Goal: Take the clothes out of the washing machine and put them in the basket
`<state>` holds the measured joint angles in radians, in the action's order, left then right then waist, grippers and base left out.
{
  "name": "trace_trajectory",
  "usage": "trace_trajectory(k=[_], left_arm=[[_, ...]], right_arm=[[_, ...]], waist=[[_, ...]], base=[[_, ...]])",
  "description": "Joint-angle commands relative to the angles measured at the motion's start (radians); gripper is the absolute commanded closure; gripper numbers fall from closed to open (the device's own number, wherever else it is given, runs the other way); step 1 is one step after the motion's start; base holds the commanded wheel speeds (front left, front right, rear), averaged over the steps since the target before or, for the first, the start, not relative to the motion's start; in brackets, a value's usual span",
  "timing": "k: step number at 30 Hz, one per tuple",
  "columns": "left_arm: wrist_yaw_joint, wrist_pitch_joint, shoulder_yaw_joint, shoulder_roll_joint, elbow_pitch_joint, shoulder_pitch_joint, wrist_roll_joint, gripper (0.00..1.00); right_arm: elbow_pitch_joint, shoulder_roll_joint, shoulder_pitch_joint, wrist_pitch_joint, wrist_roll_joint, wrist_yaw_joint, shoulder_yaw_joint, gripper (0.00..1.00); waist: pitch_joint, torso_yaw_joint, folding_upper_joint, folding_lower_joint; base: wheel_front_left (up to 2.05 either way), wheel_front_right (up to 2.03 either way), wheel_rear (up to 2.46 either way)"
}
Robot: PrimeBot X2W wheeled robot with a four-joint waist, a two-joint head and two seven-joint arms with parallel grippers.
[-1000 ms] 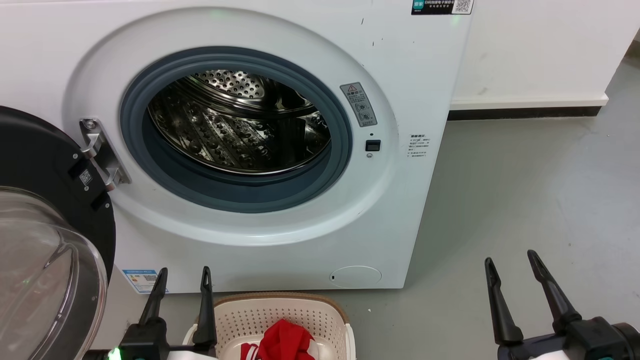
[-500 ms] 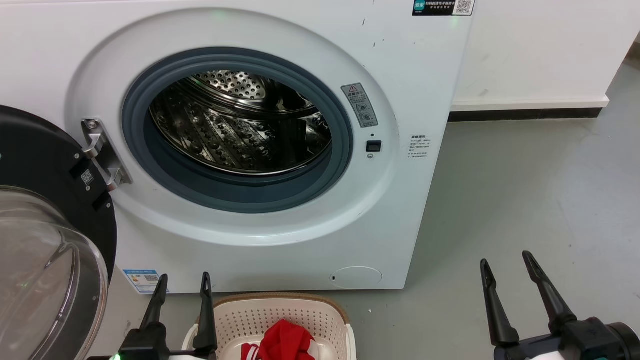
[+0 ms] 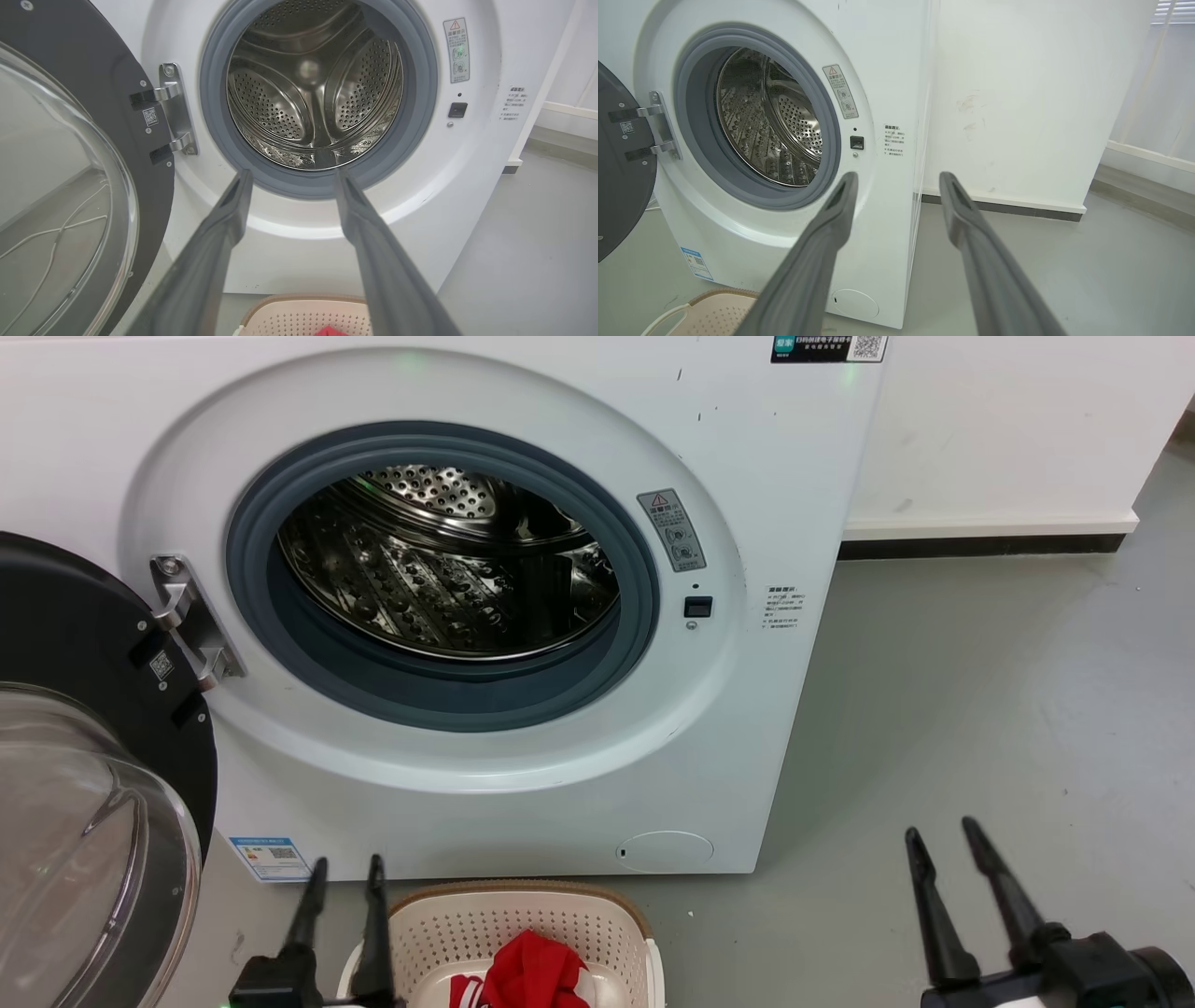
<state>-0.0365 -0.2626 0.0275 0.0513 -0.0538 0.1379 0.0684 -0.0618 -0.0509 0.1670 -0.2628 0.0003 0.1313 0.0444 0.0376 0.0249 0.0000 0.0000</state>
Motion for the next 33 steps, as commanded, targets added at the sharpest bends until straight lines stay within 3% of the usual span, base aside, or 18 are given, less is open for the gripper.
trace_trajectory(k=[1,4,33], left_arm=[[0.000,0.000,0.000,0.000,0.001,-0.001,0.001,1.00],[0.000,0.005,0.000,0.000,-0.029,0.006,0.005,1.00],[0.060,0.137,-0.051,0.000,-0.085,-0.087,0.550,1.00]], right_arm=[[-0.002,0.000,0.000,0.000,0.001,0.000,0.000,1.00],[0.026,0.000,0.003,0.001,0.004,0.000,0.002,1.00],[0.121,-0.032,-0.097,0.100,0.610,0.000,-0.013,1.00]], waist=[[0.000,0.000,0.0000,0.0000],[0.000,0.000,0.0000,0.0000],[-0.010,-0.006,0.0000,0.0000]], base=[[0.00,0.00,0.00],[0.00,0.00,0.00],[0.00,0.00,0.00]])
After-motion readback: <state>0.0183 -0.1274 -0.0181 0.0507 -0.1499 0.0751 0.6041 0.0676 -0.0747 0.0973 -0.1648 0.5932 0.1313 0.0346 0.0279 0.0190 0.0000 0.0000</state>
